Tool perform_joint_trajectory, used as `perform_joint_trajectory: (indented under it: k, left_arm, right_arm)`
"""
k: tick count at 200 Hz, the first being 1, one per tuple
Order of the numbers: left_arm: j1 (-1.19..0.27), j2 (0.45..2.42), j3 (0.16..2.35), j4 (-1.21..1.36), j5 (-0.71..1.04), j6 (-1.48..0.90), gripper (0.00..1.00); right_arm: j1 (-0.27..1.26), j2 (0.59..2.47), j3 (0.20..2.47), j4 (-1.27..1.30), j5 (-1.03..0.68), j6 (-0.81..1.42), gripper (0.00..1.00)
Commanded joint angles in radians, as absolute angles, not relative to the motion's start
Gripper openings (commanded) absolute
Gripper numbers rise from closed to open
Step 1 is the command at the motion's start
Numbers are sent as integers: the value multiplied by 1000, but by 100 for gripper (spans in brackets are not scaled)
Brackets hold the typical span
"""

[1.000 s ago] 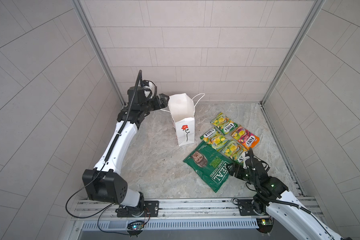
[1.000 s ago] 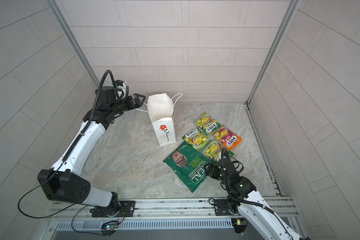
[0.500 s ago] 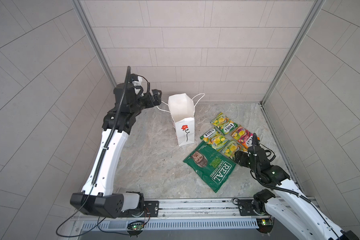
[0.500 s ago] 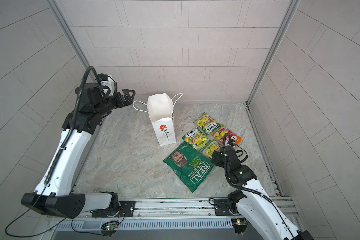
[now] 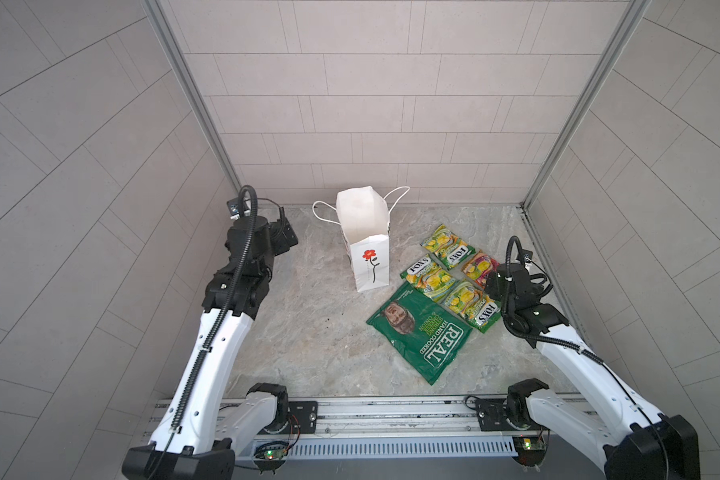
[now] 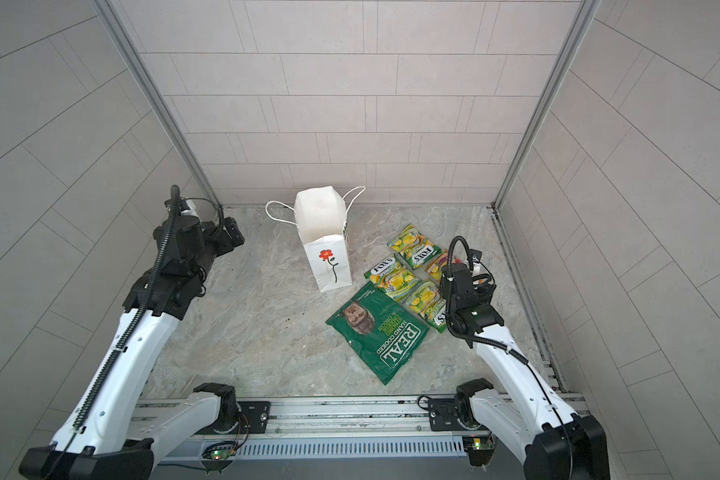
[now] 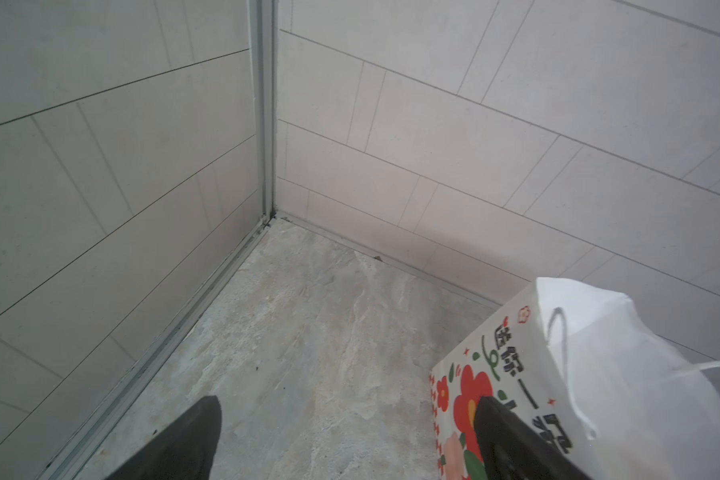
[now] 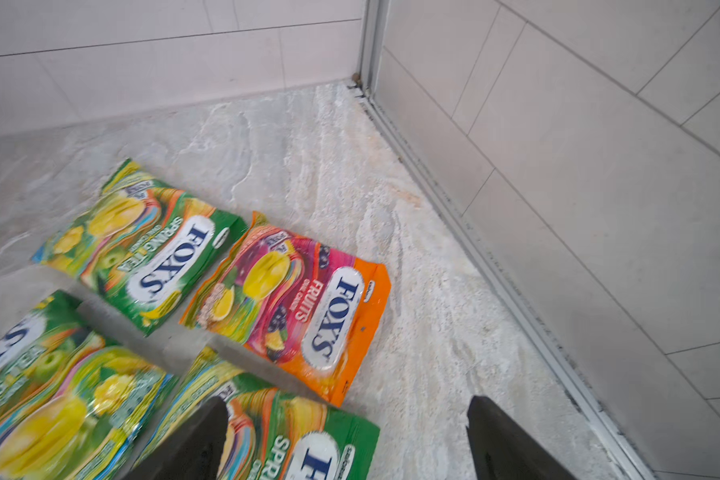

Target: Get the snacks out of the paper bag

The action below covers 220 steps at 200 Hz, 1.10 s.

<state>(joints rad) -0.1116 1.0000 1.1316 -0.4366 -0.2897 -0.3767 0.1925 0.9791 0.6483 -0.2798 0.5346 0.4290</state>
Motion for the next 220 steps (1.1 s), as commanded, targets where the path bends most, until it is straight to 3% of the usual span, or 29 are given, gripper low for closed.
perform_joint_trajectory:
  k: [1, 113, 186, 220]
  left_arm:
    - [-105, 950, 1039, -367, -413, -393, 100]
    - [-105, 1005, 602, 15, -535, -333, 100]
    - [-105, 1231, 440, 466, -514, -159, 100]
    - [-101, 1343, 400, 677, -502, -51, 100]
  right_arm:
    - [163, 1029, 657, -163, 658, 368, 91]
    - [108, 1152, 429, 340, 880, 225, 94]
    - [107, 1298, 384, 532, 860, 192, 99]
    - [94, 1364, 390, 642, 767, 152, 99]
